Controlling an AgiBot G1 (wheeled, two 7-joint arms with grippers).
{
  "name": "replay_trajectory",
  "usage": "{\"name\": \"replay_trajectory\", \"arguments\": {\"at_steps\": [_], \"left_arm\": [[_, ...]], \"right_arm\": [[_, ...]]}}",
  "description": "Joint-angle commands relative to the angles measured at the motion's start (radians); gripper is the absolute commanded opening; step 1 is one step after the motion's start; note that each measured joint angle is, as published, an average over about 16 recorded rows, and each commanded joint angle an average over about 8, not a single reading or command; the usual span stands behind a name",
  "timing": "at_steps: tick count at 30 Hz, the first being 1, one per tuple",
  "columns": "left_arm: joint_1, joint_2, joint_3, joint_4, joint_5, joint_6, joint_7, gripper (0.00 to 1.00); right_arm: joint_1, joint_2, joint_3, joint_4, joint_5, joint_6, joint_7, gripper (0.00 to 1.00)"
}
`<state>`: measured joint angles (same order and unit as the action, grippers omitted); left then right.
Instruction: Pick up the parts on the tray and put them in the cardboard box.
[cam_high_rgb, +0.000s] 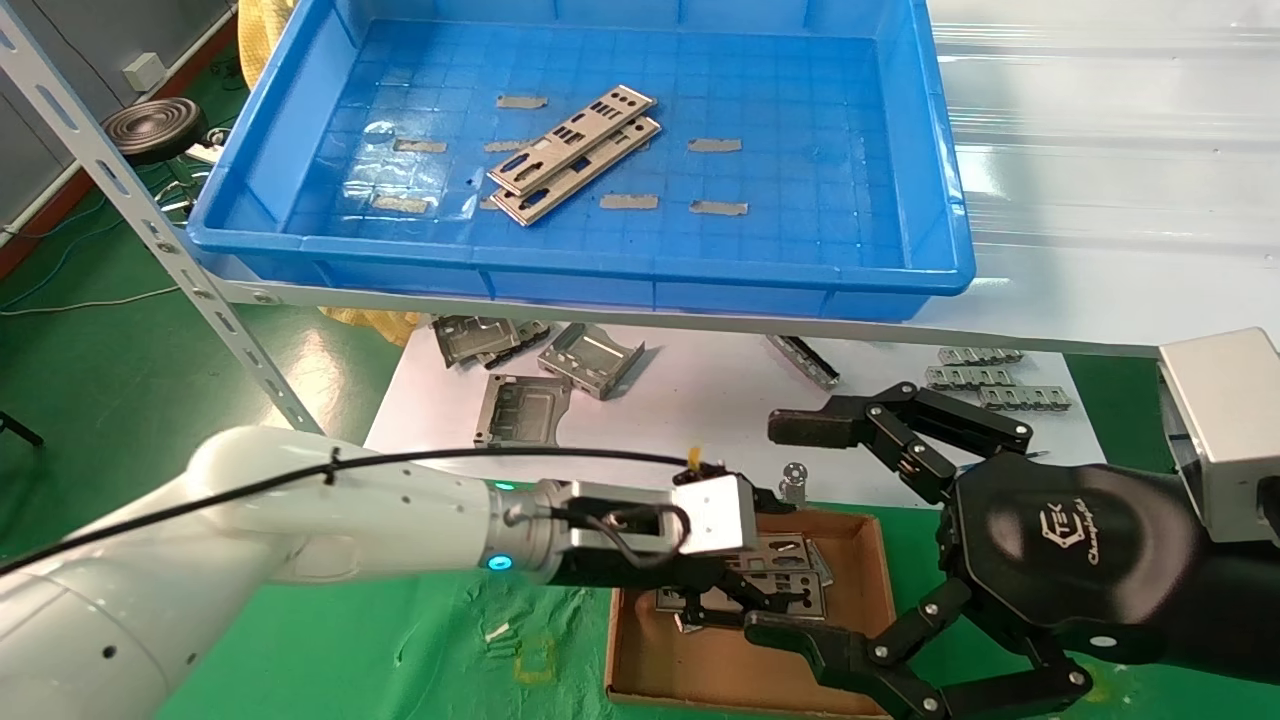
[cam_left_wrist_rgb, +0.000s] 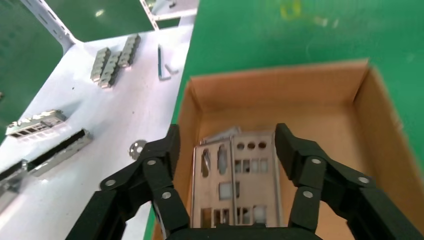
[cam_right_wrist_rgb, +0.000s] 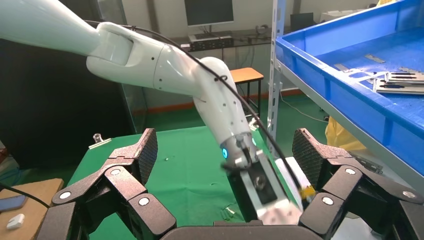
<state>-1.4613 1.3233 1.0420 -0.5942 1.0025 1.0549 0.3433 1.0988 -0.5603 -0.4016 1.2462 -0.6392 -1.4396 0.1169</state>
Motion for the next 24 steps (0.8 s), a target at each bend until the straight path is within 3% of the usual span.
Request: {"name": "replay_trajectory", "arguments": {"at_steps": [1, 11, 24], "left_arm": [[-0.006, -0.005, -0.003, 0.006, -0.02, 0.022, -0.01, 1.0], [0.001, -0.11, -0.038, 0.029, -0.167, 0.226, -0.165, 1.0], [0.015, -0.135, -0.062, 0.0, -0.17, 0.237, -0.177, 1.0]], "right_arm": [[0.0, 0.0, 0.0, 0.0, 0.0, 0.0, 0.0, 1.0], [0.0, 0.0, 0.0, 0.0, 0.0, 0.0, 0.0, 1.0], [0.0, 0.0, 0.0, 0.0, 0.0, 0.0, 0.0, 1.0]]}}
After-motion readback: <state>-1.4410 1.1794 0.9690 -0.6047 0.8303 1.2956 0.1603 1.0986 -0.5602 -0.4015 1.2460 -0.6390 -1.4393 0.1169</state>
